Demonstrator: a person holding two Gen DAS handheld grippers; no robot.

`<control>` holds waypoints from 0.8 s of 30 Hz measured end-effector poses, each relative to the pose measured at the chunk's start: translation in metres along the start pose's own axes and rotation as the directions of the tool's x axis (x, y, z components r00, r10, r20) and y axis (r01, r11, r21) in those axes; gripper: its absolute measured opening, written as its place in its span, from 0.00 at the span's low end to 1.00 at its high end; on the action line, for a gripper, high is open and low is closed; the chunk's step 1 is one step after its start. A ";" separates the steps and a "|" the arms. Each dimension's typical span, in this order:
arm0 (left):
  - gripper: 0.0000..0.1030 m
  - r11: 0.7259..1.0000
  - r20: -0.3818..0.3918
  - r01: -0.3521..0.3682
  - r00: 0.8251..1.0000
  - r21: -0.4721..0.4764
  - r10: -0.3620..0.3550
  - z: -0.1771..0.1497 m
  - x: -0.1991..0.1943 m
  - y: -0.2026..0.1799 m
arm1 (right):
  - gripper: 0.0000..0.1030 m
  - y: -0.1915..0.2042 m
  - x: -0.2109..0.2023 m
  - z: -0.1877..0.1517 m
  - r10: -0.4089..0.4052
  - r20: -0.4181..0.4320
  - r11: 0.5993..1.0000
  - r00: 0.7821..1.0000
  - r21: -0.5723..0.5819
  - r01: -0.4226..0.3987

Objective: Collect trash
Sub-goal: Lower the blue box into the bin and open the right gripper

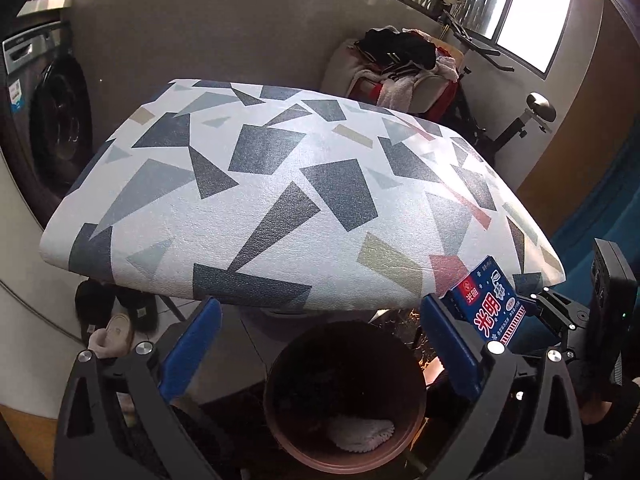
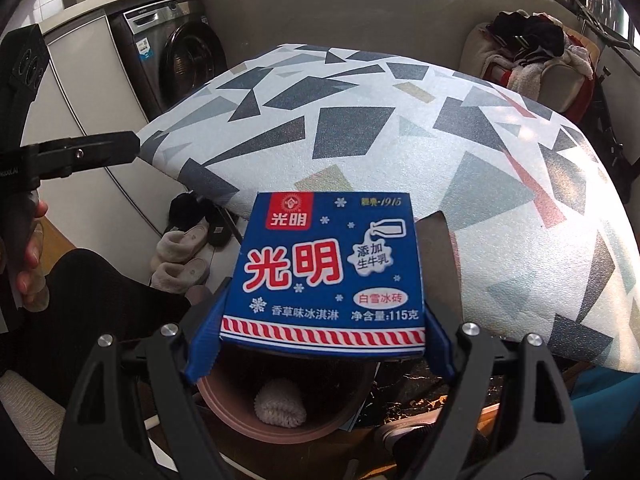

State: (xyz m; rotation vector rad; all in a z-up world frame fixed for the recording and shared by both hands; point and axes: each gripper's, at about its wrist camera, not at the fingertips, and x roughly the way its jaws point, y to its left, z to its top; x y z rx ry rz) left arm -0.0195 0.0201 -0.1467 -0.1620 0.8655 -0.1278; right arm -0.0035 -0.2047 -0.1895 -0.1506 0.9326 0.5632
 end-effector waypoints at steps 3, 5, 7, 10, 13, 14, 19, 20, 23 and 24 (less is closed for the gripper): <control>0.94 1.000 0.005 -0.016 1.000 -0.005 0.016 0.000 -0.001 0.003 | 0.79 0.005 0.004 -0.002 0.008 -0.014 1.000 1.000 -0.009 -0.008; 0.94 0.999 0.008 -0.031 0.999 -0.007 0.032 -0.001 -0.002 0.005 | 0.79 0.008 0.005 -0.003 0.014 -0.022 1.000 1.000 -0.018 -0.015; 0.94 0.999 0.007 -0.038 0.999 -0.007 0.038 -0.001 -0.002 0.006 | 0.79 0.011 0.007 -0.003 0.018 -0.027 0.999 0.999 -0.026 -0.018; 0.94 0.999 0.011 -0.046 0.999 -0.006 0.047 0.000 -0.002 0.006 | 0.79 0.014 0.009 -0.004 0.021 -0.037 0.999 0.999 -0.037 -0.023; 0.94 0.999 0.010 -0.053 0.999 0.001 0.053 -0.001 -0.002 0.006 | 0.83 0.016 0.011 -0.005 0.022 -0.047 0.999 0.999 -0.042 -0.024; 0.94 0.999 0.009 -0.054 0.998 0.002 0.054 0.000 -0.001 0.007 | 0.86 0.017 0.011 -0.005 0.019 -0.046 0.999 0.999 -0.042 -0.021; 0.94 0.998 0.009 -0.069 0.998 0.004 0.069 0.000 -0.001 0.008 | 0.93 0.017 0.009 -0.002 -0.002 -0.034 0.999 0.999 -0.053 0.000; 0.94 0.997 0.010 -0.072 0.997 0.006 0.072 0.000 -0.001 0.008 | 0.93 0.017 0.009 -0.001 -0.008 -0.032 0.999 0.999 -0.053 0.007; 0.94 0.996 0.019 -0.085 0.996 0.015 0.084 0.001 -0.002 0.007 | 0.94 0.011 0.006 0.002 -0.024 -0.022 0.999 0.999 -0.042 0.023; 0.94 0.996 0.022 -0.089 0.996 0.020 0.089 0.002 -0.002 0.006 | 0.94 0.009 0.004 0.004 -0.028 -0.017 0.999 0.999 -0.036 0.028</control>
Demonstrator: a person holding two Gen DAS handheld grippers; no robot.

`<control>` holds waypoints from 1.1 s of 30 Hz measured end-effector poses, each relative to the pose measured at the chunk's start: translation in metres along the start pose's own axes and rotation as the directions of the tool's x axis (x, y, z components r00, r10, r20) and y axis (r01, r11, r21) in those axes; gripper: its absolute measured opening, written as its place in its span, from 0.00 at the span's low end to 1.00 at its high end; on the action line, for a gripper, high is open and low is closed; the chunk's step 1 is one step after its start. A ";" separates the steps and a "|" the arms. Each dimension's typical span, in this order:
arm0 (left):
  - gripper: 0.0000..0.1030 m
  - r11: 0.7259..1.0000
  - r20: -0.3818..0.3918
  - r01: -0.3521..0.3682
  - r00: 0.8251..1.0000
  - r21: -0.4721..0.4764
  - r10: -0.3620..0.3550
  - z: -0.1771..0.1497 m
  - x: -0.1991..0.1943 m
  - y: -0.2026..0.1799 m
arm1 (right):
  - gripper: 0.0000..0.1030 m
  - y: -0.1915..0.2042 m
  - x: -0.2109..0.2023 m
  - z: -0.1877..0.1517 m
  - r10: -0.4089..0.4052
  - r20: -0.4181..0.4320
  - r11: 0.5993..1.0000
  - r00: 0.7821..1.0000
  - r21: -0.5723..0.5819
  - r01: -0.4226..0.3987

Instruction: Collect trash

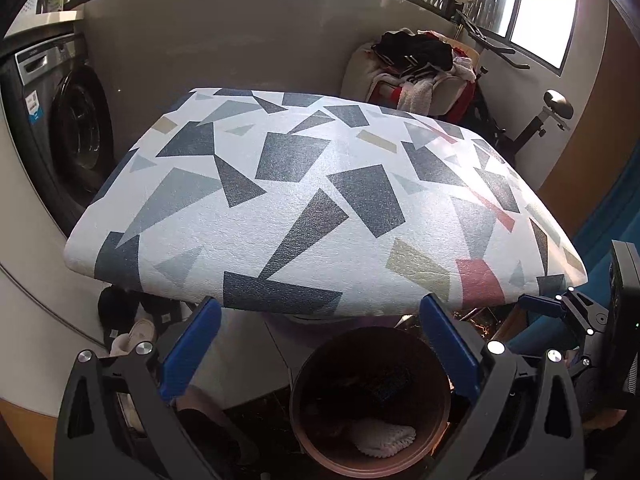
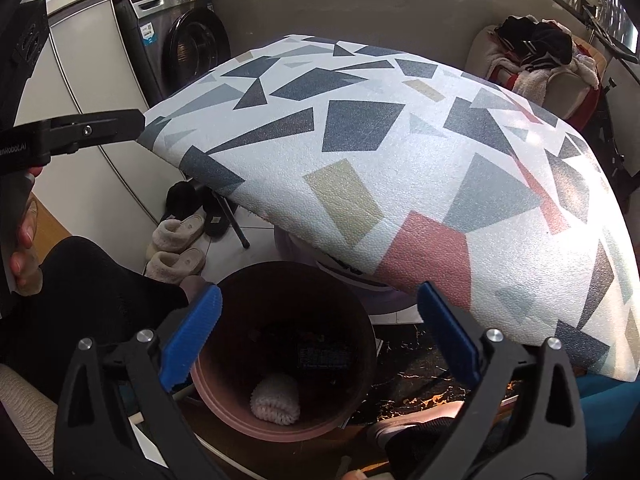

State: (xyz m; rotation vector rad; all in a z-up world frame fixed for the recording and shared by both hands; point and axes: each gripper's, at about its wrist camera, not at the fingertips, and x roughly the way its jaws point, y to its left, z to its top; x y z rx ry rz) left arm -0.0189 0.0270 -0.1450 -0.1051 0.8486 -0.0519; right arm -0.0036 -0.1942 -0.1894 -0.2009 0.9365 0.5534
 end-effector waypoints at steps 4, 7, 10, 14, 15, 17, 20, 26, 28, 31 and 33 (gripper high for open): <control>0.94 1.000 0.015 -0.015 1.000 0.012 0.015 0.005 -0.003 -0.002 | 0.94 -0.010 -0.007 0.006 -0.024 0.024 0.999 0.999 0.022 0.024; 0.94 1.000 0.030 -0.028 0.999 0.010 0.027 0.009 -0.005 -0.002 | 0.94 -0.016 -0.012 0.011 -0.047 0.041 0.998 0.998 0.033 0.046; 0.94 0.999 0.048 -0.033 0.998 0.011 0.032 0.014 -0.009 -0.004 | 0.94 -0.023 -0.018 0.017 -0.066 0.053 0.997 0.996 0.040 0.064; 0.94 0.998 0.090 -0.055 0.995 0.027 0.052 0.025 -0.017 -0.009 | 0.94 -0.031 -0.029 0.028 -0.093 0.083 0.995 0.992 0.050 0.089; 0.94 0.998 0.102 -0.058 0.993 0.033 0.055 0.028 -0.020 -0.010 | 0.94 -0.034 -0.032 0.032 -0.098 0.093 0.994 0.991 0.053 0.093; 0.94 0.997 0.128 -0.058 0.990 0.044 0.052 0.037 -0.025 -0.014 | 0.94 -0.038 -0.040 0.039 -0.110 0.115 0.993 0.987 0.057 0.104; 0.94 0.996 0.163 -0.075 0.984 0.055 0.065 0.051 -0.034 -0.019 | 0.94 -0.044 -0.053 0.054 -0.130 0.153 0.991 0.980 0.059 0.122; 0.94 0.990 0.219 -0.112 0.972 0.091 0.090 0.082 -0.053 -0.035 | 0.94 -0.059 -0.083 0.084 -0.172 0.230 0.984 0.958 0.081 0.157; 0.94 0.986 0.237 -0.123 0.967 0.108 0.094 0.091 -0.059 -0.041 | 0.94 -0.064 -0.092 0.092 -0.181 0.252 0.982 0.951 0.094 0.162; 0.94 0.985 0.259 -0.123 0.962 0.116 0.090 0.101 -0.068 -0.046 | 0.94 -0.069 -0.106 0.100 -0.193 0.282 0.980 0.940 0.105 0.170; 0.95 0.987 0.262 -0.117 0.961 0.109 0.085 0.106 -0.072 -0.048 | 0.94 -0.071 -0.113 0.104 -0.199 0.294 0.979 0.935 0.109 0.174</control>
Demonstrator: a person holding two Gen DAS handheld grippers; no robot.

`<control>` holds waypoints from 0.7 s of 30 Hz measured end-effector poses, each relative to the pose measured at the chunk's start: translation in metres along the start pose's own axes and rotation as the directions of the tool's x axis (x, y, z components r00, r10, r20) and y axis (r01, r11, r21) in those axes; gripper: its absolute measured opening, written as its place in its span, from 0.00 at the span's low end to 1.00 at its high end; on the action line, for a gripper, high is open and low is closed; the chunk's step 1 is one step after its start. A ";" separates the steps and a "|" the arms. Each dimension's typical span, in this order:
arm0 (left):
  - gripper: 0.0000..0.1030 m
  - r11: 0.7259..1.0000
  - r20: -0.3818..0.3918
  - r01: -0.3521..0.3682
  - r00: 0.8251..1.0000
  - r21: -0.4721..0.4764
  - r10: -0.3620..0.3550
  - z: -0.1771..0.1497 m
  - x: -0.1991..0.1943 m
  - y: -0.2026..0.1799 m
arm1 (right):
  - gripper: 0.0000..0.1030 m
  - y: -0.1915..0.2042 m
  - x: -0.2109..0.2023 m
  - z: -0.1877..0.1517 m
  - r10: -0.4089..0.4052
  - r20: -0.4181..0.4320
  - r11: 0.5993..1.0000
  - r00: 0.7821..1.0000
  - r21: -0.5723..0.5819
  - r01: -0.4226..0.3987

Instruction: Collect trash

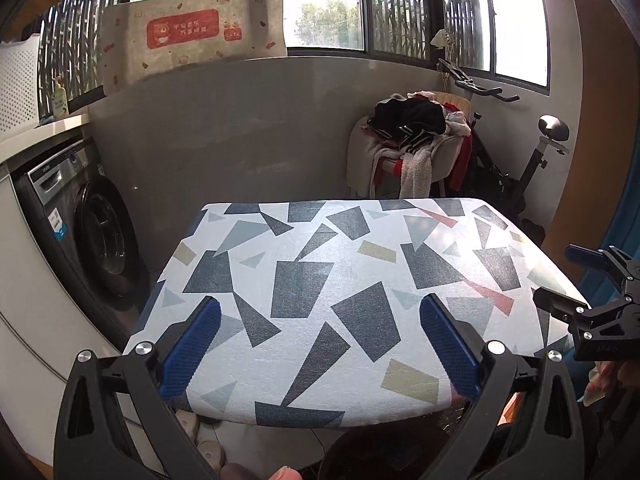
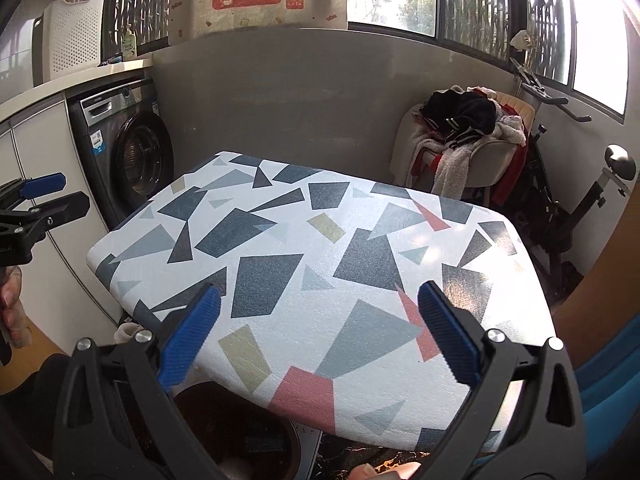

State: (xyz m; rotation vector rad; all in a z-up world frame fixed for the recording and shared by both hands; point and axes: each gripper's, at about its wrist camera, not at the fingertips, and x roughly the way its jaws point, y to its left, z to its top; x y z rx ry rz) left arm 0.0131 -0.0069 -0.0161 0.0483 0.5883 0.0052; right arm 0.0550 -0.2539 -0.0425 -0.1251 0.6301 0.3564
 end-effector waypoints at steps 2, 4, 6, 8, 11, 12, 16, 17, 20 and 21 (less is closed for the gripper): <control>0.94 1.000 -0.001 0.001 1.000 -0.007 -0.001 0.005 -0.002 0.000 | 0.94 -0.002 -0.004 0.004 -0.003 0.007 1.000 1.000 0.003 0.003; 0.94 1.000 0.002 0.002 1.000 -0.004 -0.001 0.007 -0.003 -0.002 | 0.94 -0.003 -0.008 0.006 -0.007 0.014 1.000 1.000 0.006 0.007; 0.95 1.000 0.008 -0.004 1.000 0.006 0.004 0.008 -0.005 -0.004 | 0.95 -0.004 -0.010 0.008 -0.008 0.019 1.000 1.000 0.009 0.008; 0.95 1.000 0.010 -0.005 1.000 0.013 0.005 0.008 -0.006 -0.005 | 0.95 -0.004 -0.012 0.008 -0.006 0.021 1.000 1.000 0.011 0.006; 0.95 1.000 0.009 -0.004 1.000 0.012 0.003 0.007 -0.006 -0.006 | 0.95 -0.004 -0.013 0.008 -0.005 0.021 1.000 1.000 0.009 0.005; 0.95 1.000 0.007 -0.003 1.000 0.010 0.003 0.007 -0.006 -0.006 | 0.94 -0.003 -0.014 0.008 -0.004 0.021 1.000 1.000 0.008 0.004; 0.95 1.000 0.006 -0.008 1.000 0.003 0.008 0.006 -0.007 -0.003 | 0.95 0.000 -0.016 0.008 -0.001 0.023 1.000 1.000 0.006 0.001; 0.95 1.000 0.007 -0.010 1.000 0.002 0.010 0.006 -0.007 -0.003 | 0.95 0.000 -0.015 0.008 0.000 0.023 1.000 1.000 0.006 0.000; 0.95 1.000 0.010 -0.014 1.000 0.001 0.014 0.006 -0.007 -0.002 | 0.94 0.001 -0.015 0.008 0.001 0.023 1.000 1.000 0.008 -0.001; 0.95 1.000 0.011 -0.016 1.000 0.001 0.016 0.006 -0.008 -0.001 | 0.95 0.001 -0.015 0.008 0.002 0.023 1.000 1.000 0.010 -0.003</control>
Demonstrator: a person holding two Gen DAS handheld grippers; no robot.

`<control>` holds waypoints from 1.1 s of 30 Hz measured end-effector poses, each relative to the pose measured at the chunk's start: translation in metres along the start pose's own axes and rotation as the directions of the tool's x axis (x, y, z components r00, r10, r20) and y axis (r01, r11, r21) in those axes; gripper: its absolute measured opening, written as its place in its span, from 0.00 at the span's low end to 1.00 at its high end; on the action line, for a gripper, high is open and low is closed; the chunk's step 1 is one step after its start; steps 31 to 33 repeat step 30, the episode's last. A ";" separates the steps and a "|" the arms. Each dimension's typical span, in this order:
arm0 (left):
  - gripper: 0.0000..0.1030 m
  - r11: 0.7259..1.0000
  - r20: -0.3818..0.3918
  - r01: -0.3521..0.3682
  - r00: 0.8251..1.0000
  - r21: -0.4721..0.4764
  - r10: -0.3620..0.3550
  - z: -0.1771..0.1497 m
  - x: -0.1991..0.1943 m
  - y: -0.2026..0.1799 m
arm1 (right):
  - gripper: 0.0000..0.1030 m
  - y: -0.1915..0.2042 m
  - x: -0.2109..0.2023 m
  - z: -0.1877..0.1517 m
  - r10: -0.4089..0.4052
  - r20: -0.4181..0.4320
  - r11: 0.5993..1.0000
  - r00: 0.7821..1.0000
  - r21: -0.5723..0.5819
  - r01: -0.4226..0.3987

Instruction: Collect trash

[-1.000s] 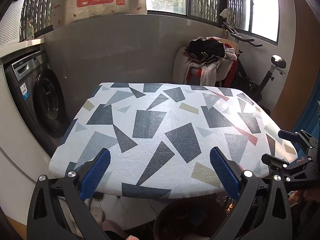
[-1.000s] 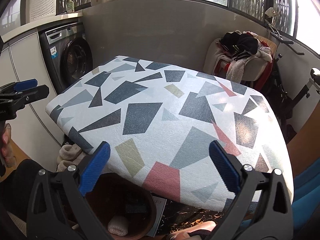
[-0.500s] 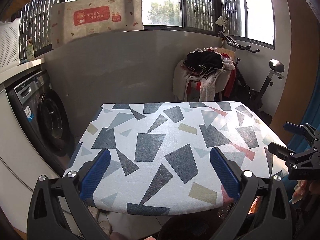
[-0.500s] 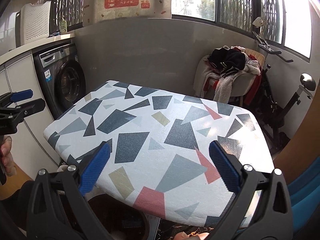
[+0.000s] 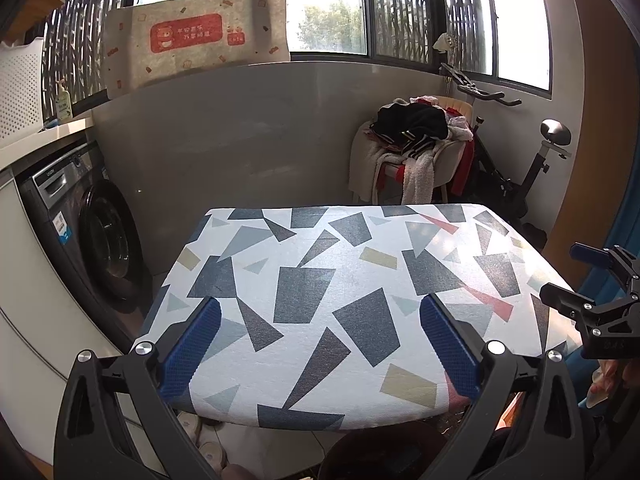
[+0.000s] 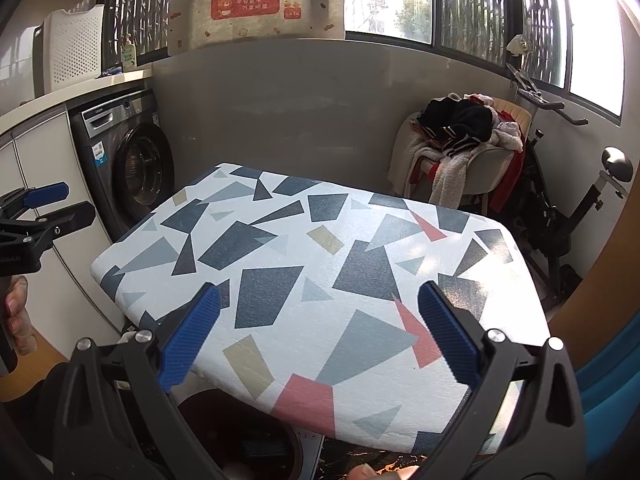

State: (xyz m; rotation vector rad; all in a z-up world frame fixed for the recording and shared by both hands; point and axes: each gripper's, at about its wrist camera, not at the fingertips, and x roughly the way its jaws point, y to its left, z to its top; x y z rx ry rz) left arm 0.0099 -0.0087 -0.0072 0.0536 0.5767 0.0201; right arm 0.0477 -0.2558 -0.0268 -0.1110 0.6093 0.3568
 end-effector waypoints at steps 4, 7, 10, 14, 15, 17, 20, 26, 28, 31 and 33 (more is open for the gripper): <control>0.95 1.000 0.002 -0.001 1.000 -0.007 0.001 0.000 0.000 0.001 | 0.94 0.000 -0.002 0.002 0.004 0.003 1.000 1.000 0.013 -0.004; 0.95 1.000 0.003 -0.002 1.000 -0.010 0.002 0.000 0.000 0.001 | 0.94 -0.002 -0.003 0.003 0.006 0.006 1.000 1.000 0.027 -0.006; 0.95 1.000 0.005 -0.001 1.000 -0.011 0.001 0.001 -0.001 0.002 | 0.95 -0.003 -0.004 0.003 0.008 0.008 0.999 1.000 0.038 -0.009; 0.95 1.000 0.009 -0.005 1.000 -0.008 0.005 0.002 -0.002 0.000 | 0.95 -0.005 -0.003 0.004 0.008 0.008 0.999 1.000 0.042 -0.009; 0.94 1.000 0.011 -0.004 1.000 -0.008 0.005 0.001 -0.002 0.000 | 0.95 -0.005 -0.003 0.004 0.009 0.008 0.999 1.000 0.042 -0.009; 0.95 1.000 0.009 -0.005 1.000 -0.008 0.005 0.001 -0.002 0.000 | 0.95 -0.006 -0.003 0.004 0.009 0.008 0.999 1.000 0.042 -0.009; 0.95 1.000 0.008 -0.005 1.000 -0.008 0.006 0.001 -0.002 0.000 | 0.95 -0.006 -0.003 0.004 0.009 0.007 0.999 1.000 0.042 -0.009; 0.95 1.000 -0.002 -0.012 1.000 -0.016 0.012 0.001 -0.001 0.001 | 0.95 -0.005 -0.002 0.003 0.010 0.003 0.999 1.000 0.040 -0.010; 0.95 1.000 -0.005 -0.015 1.000 -0.019 0.015 0.001 0.000 0.002 | 0.95 -0.004 -0.002 0.002 0.011 0.000 0.999 1.000 0.039 -0.011; 0.95 1.000 -0.007 -0.017 1.000 -0.020 0.017 0.001 0.001 0.003 | 0.95 -0.004 0.000 0.002 0.011 -0.003 0.999 1.000 0.039 -0.011; 0.95 1.000 -0.007 -0.017 1.000 -0.020 0.017 0.001 0.001 0.003 | 0.95 -0.004 0.000 0.002 0.011 -0.003 0.999 1.000 0.039 -0.011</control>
